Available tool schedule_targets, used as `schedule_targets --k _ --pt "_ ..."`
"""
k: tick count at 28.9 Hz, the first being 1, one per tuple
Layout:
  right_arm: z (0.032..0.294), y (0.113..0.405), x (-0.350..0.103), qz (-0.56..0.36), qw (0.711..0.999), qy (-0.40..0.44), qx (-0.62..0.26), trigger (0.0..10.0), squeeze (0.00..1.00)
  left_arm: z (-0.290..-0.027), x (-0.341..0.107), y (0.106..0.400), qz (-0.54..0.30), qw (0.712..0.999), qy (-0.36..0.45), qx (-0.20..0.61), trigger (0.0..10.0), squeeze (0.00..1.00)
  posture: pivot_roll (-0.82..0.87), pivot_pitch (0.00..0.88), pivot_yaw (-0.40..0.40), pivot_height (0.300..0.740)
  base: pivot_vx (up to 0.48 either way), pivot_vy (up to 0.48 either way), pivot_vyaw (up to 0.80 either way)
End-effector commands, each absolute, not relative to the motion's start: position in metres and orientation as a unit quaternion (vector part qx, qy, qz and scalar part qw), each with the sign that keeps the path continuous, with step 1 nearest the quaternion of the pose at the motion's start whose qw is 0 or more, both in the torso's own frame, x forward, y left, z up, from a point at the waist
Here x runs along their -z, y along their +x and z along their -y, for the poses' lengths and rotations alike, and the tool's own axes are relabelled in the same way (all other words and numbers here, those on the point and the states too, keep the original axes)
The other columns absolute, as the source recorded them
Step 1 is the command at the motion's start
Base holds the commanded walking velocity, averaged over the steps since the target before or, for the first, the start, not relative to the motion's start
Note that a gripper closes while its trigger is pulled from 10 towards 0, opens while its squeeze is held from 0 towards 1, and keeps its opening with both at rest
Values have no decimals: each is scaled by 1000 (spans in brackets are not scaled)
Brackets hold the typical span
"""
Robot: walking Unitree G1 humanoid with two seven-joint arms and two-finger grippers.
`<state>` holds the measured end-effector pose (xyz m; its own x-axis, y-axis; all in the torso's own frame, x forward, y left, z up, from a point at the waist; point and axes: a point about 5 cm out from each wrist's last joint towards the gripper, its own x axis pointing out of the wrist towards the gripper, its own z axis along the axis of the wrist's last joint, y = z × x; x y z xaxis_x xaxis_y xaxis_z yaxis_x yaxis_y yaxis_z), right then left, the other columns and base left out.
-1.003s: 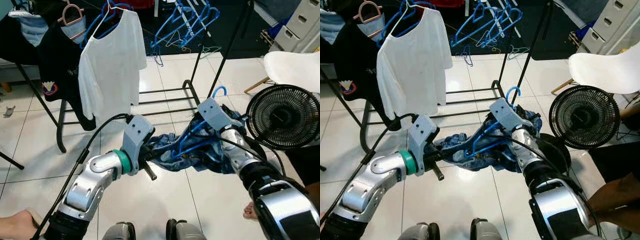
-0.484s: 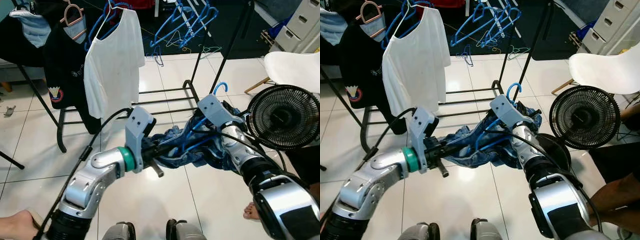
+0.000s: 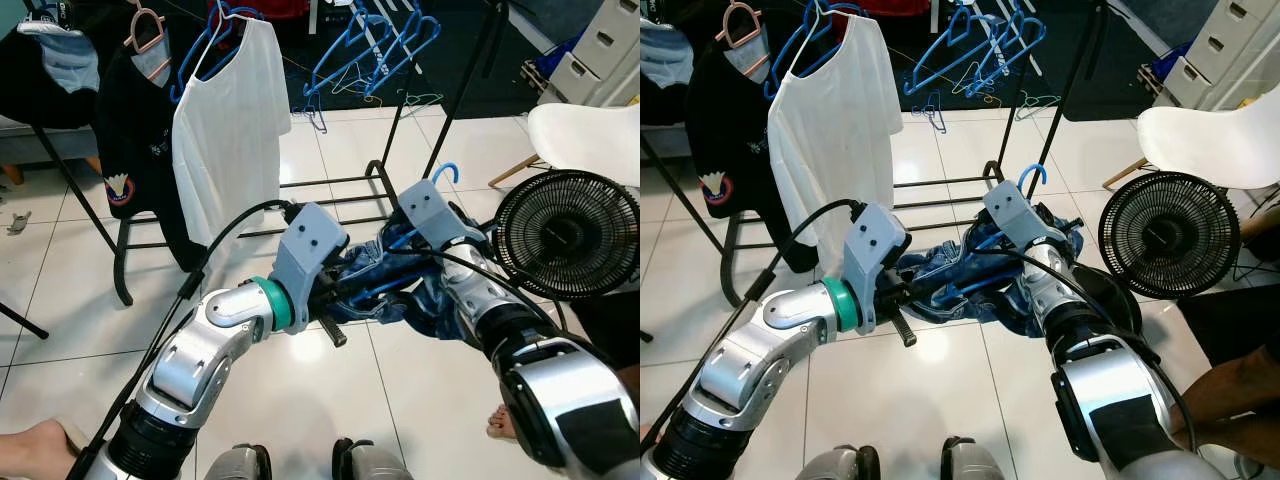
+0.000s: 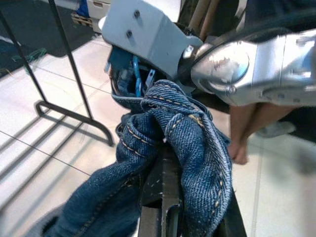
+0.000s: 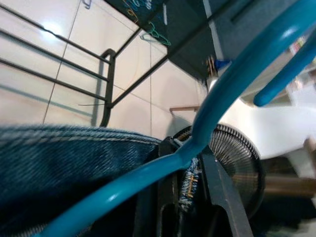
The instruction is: Hang hanger
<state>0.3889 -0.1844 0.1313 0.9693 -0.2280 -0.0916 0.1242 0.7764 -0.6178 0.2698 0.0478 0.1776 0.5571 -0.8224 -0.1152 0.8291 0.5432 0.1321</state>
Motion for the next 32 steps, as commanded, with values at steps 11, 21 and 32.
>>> schedule_targets --k 11,21,32 --pt "168 409 -184 -22 975 -160 155 0 0 -27 -147 286 -20 888 176 424 10000 0 18 42 -2 733 0 0 0" --pt "123 415 -208 31 993 -55 96 0 0 -22 -114 292 -60 889 240 386 10000 0 16 46 -1 733 0 0 0" --pt "58 408 -232 88 995 31 -43 0 0 -15 -109 314 -44 922 265 279 10000 0 10 47 -9 733 0 0 0"
